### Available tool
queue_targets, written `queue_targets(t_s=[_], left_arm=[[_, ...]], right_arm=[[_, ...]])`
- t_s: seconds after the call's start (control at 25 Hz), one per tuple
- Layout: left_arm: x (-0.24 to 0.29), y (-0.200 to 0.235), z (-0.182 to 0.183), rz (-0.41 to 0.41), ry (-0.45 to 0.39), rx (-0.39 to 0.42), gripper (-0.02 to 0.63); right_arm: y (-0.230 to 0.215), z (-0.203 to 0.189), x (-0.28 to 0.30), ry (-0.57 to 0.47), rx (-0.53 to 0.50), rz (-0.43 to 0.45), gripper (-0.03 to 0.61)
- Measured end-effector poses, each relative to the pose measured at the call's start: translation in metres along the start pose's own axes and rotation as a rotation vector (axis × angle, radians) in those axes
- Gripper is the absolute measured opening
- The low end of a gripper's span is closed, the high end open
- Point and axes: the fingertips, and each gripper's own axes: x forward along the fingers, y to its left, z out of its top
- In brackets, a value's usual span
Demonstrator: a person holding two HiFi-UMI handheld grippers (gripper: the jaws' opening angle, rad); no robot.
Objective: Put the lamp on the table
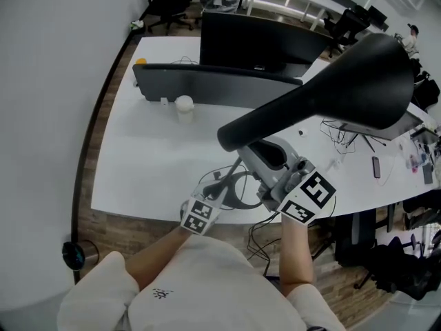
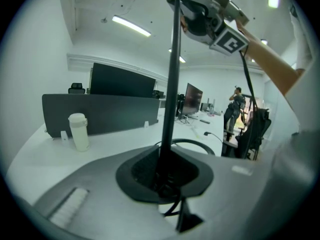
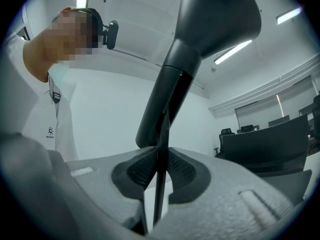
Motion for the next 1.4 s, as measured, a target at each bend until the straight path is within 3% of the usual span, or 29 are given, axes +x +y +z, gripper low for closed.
queue_targets(t_s=[0.76, 1.4], left_arm=[[0.015, 0.078, 0.005, -0.114, 0.001, 0.018, 0.046], [0.049, 0.109, 0.016, -0.068, -0.016, 0.029, 0.046]], right_arm=[[-0.043, -0.017, 0.075, 0.03, 0.016, -0.128, 0.046], [-0.079, -0.025, 0.09, 0.041, 0.022, -0.101, 0.044]])
